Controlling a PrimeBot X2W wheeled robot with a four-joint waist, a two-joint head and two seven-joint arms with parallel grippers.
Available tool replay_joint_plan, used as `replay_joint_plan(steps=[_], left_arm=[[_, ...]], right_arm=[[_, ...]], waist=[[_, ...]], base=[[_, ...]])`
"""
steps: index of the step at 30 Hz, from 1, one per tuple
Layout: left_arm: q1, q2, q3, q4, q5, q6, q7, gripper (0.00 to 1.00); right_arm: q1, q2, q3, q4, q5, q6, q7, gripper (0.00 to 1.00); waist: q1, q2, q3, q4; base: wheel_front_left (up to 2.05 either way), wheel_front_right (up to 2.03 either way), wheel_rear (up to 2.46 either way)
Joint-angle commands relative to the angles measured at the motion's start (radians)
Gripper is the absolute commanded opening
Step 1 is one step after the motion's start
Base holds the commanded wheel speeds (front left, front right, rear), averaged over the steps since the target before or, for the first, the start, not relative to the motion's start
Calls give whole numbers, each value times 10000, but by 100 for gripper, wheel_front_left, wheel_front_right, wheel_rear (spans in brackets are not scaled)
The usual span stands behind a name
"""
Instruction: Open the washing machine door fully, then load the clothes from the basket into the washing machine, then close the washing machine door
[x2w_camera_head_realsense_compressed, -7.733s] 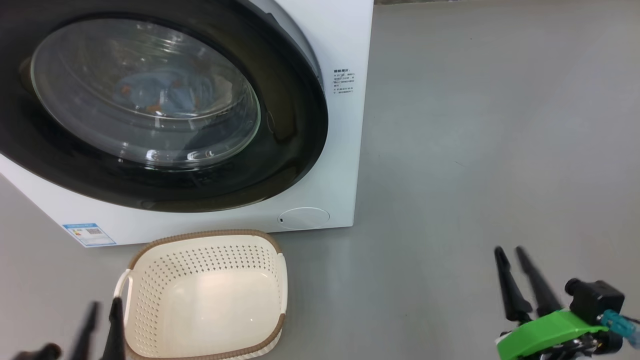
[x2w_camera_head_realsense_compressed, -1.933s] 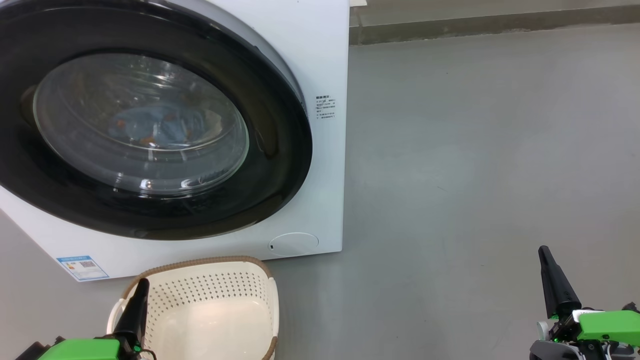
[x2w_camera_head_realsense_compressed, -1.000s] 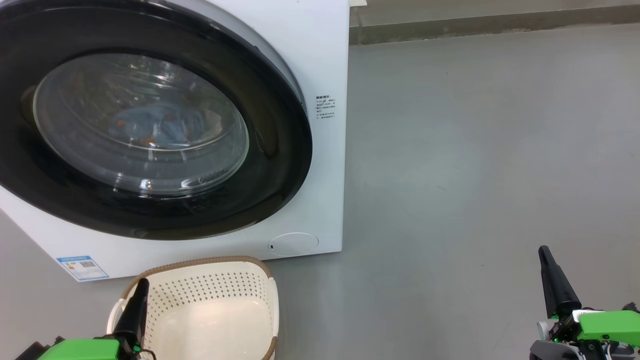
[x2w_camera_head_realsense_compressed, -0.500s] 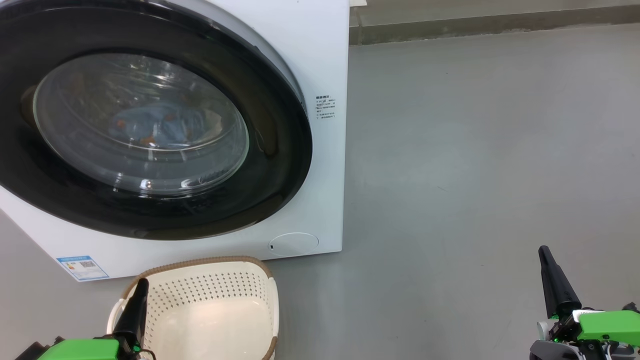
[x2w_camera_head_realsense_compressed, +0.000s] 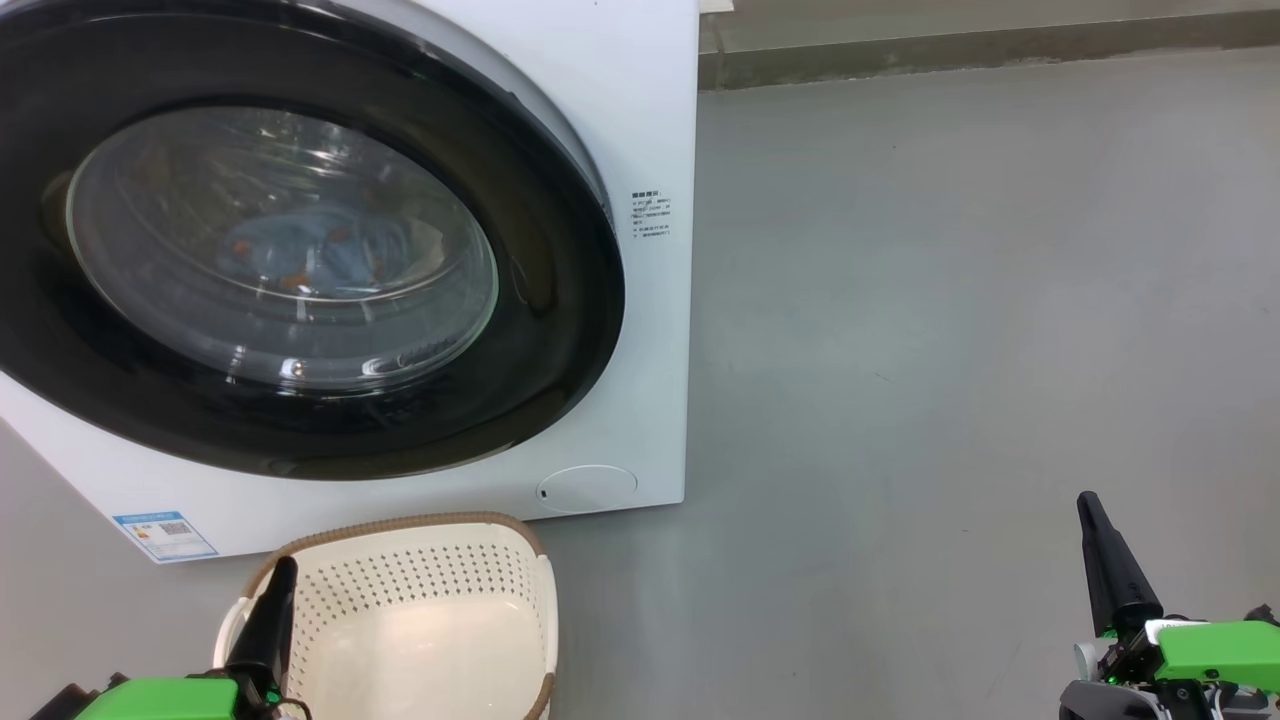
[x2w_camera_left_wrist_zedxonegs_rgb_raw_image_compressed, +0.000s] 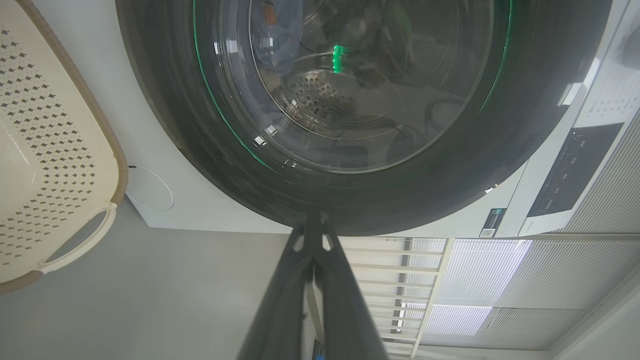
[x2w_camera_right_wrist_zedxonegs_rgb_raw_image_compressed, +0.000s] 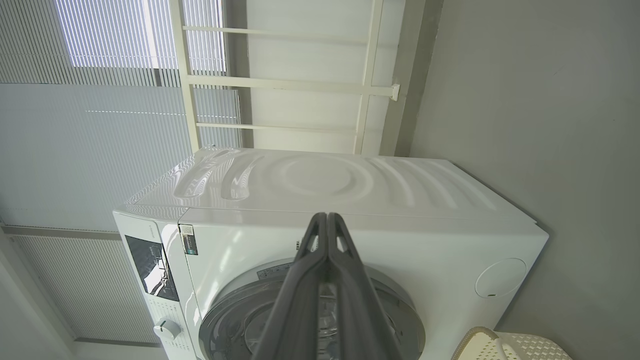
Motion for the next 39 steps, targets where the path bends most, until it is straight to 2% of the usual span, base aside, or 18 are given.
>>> replay_joint_plan(steps=[1, 39], left_arm=[[-447, 116, 342, -195, -73, 41, 59, 0], [-449, 100, 364, -195, -54, 42, 77, 0]], right_arm=[[-421, -29, 192, -300, 118, 12, 85, 0], [-422, -23, 184, -300, 110, 12, 92, 0]], waist=[[0, 0, 0, 0], [0, 0, 0, 0]], base=[[0, 0, 0], [0, 0, 0]])
